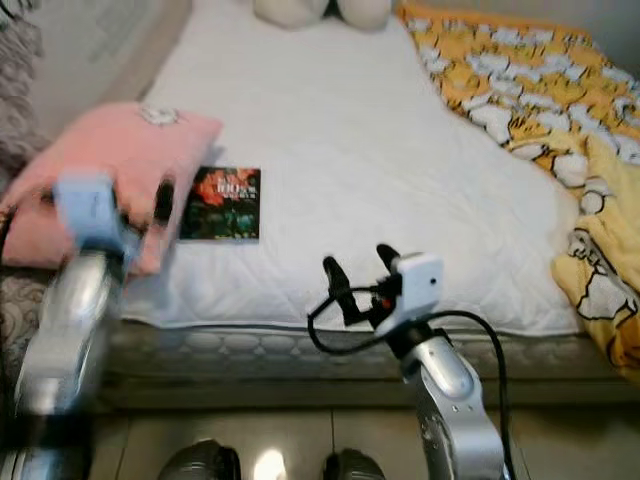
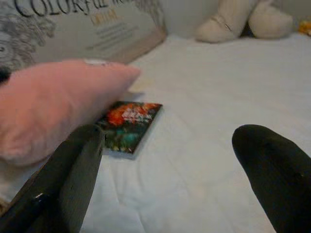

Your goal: Clean up the room

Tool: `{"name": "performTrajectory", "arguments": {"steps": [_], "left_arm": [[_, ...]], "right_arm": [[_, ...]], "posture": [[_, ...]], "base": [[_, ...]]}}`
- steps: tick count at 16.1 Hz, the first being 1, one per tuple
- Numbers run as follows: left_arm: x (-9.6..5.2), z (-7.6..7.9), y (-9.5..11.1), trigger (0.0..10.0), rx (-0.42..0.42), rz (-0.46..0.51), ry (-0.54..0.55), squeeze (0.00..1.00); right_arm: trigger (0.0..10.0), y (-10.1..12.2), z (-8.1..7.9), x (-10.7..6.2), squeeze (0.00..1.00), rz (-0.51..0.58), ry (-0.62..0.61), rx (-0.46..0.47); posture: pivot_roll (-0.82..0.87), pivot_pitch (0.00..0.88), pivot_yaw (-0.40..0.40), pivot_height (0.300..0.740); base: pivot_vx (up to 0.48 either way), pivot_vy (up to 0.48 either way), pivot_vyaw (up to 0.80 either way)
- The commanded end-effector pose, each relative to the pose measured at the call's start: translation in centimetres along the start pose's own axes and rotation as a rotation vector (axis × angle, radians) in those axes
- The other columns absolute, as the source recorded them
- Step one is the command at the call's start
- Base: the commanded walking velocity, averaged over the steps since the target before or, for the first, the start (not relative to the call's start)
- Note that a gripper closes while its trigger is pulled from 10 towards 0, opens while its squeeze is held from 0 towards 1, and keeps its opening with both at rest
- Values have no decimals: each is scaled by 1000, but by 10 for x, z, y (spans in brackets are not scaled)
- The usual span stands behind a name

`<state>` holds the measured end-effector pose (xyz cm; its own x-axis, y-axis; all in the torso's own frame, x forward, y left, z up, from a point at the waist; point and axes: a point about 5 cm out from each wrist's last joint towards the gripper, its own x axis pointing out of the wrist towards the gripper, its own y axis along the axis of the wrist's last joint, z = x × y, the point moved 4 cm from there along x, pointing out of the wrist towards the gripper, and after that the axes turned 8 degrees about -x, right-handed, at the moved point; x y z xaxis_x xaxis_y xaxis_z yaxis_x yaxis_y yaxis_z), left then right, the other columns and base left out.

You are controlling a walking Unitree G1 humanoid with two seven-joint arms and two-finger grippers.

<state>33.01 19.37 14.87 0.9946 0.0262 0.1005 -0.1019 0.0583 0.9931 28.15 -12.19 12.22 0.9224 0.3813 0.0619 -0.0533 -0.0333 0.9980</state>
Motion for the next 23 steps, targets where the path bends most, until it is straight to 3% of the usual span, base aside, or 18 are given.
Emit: {"name": "performTrajectory", "arguments": {"steps": [1,3,4,5,7,9,10,11,12,13,14,17,23], "left_arm": [[-11,5,6,10000,20,0,-20,0],[-50,2,-12,10000,134,-58,-40,0],[-55,1,-22,10000,143,-99,-26,0],[-53,1,-25,10000,126,-111,-15,0],[-29,7,-21,10000,125,-87,3,0],[-22,10,-19,10000,146,-76,-1,0],[-19,12,-21,10000,159,-78,-1,0],[-17,13,-26,10000,164,-85,-3,0],[-16,16,-29,10000,173,-91,-15,0],[-16,20,-34,10000,162,-103,-24,0],[-14,24,-38,10000,137,-118,-34,0],[-13,30,-43,10000,106,-135,-41,0],[-5,25,-43,10000,107,-136,21,0]], "right_arm": [[10000,1,8,-2,0,11,-46,-5],[10000,0,21,-11,0,16,-152,-12],[10000,-4,31,-12,0,8,-217,-37],[10000,-6,36,-13,0,6,-254,-54],[10000,-4,48,-5,0,64,-311,-195],[10000,-3,59,-6,0,77,-400,-231],[10000,-6,75,-12,0,63,-540,-199],[10000,-18,93,-19,0,13,-673,-76],[10000,-22,98,-19,0,10,-705,-29],[10000,-26,99,-17,0,2,-707,4],[10000,-26,89,-5,0,9,-638,10],[10000,-22,74,5,0,5,-557,-40],[10000,-21,64,14,0,16,-454,-45]], "posture": [[68,0,-49,710],[79,0,-59,710],[84,0,-62,710],[84,0,-62,710],[77,0,-62,710],[66,0,-56,710],[51,0,-48,710],[48,0,-45,710],[37,0,-42,710],[33,0,-39,710],[22,0,-39,710],[13,0,-36,710],[22,0,-34,710]], "base": [[0,0,0],[0,0,0],[0,0,0],[0,0,0],[0,0,0],[0,0,0],[0,0,0],[0,0,0],[0,0,0],[0,0,0],[0,0,0],[0,-320,0],[0,-476,0]]}}
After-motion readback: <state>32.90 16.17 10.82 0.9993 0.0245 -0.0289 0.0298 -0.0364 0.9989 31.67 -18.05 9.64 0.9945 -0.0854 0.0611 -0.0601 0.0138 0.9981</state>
